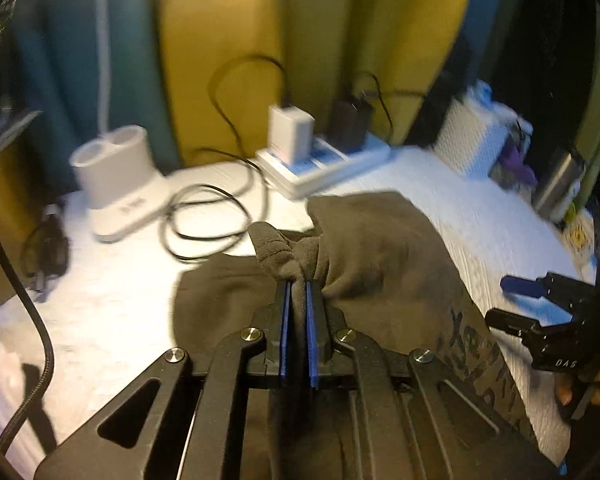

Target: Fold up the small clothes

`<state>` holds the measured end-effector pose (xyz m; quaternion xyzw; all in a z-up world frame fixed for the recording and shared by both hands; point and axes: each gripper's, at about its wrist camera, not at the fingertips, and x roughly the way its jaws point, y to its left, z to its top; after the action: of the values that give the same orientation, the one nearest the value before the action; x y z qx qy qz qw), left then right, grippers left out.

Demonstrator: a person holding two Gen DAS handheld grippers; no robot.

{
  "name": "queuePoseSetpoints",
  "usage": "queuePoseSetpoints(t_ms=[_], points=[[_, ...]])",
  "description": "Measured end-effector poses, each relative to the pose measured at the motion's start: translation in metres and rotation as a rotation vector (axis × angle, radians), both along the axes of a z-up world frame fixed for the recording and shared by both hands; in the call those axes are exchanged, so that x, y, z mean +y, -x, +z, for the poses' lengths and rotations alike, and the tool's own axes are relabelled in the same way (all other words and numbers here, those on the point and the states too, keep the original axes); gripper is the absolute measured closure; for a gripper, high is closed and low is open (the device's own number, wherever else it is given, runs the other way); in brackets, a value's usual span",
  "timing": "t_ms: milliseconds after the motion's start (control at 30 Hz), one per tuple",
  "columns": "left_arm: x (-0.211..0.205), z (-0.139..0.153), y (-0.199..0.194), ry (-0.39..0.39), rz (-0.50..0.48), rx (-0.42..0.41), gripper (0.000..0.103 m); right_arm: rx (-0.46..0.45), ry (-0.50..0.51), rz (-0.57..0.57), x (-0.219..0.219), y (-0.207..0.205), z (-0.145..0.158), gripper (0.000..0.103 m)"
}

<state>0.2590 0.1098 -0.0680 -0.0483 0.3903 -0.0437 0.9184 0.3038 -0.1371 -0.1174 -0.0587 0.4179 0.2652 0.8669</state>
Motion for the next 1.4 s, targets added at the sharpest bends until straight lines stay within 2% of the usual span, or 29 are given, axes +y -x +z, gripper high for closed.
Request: queuePoseSetpoints(t_ms=[133,333,400,433,567,600,633,667,700,733,1133,1400], points=[[0.017,0.003,0.003,0.011,0.031,-0.019,0.097,-0.017,-0.005,0.021,0.012,-0.002,0.007,0.037],[0.043,-0.031,-0.008,0.072,0.092,0.062,0.096,0.016,-0.009,0.042,0.028,-0.013,-0.004,0.037],[0.047,-0.039,-0.009,0.055,0.118,0.092,0.093,0.024,0.019,0.042,0.033,-0.015,-0.013,0.037],[0.049,-0.04,-0.008,0.037,0.136,0.093,0.093,0.035,0.029,0.038,0.034,-0.016,-0.018,0.037],[0.058,-0.033,0.003,0.056,0.141,0.112,0.091,0.007,0.061,0.031,0.039,-0.014,-0.018,0.037],[0.058,-0.03,0.009,0.05,0.136,0.109,0.088,0.004,0.07,0.026,0.039,-0.014,-0.018,0.037],[0.057,-0.026,0.016,0.052,0.124,0.104,0.071,0.0,0.079,0.023,0.04,-0.013,-0.017,0.037],[0.057,-0.023,0.022,0.059,0.114,0.099,0.05,-0.006,0.086,0.019,0.041,-0.011,-0.015,0.037],[0.056,-0.019,0.03,0.072,0.105,0.089,0.043,-0.013,0.092,0.017,0.041,-0.009,-0.013,0.037],[0.056,-0.017,0.035,0.082,0.099,0.084,0.041,-0.019,0.095,0.017,0.041,-0.007,-0.012,0.037],[0.04,-0.02,0.113,0.138,0.081,0.118,0.041,-0.06,0.102,0.02,0.031,0.038,0.008,0.037],[0.014,-0.023,0.155,0.162,0.005,0.115,0.041,-0.059,0.104,0.007,0.016,0.075,0.007,0.037]])
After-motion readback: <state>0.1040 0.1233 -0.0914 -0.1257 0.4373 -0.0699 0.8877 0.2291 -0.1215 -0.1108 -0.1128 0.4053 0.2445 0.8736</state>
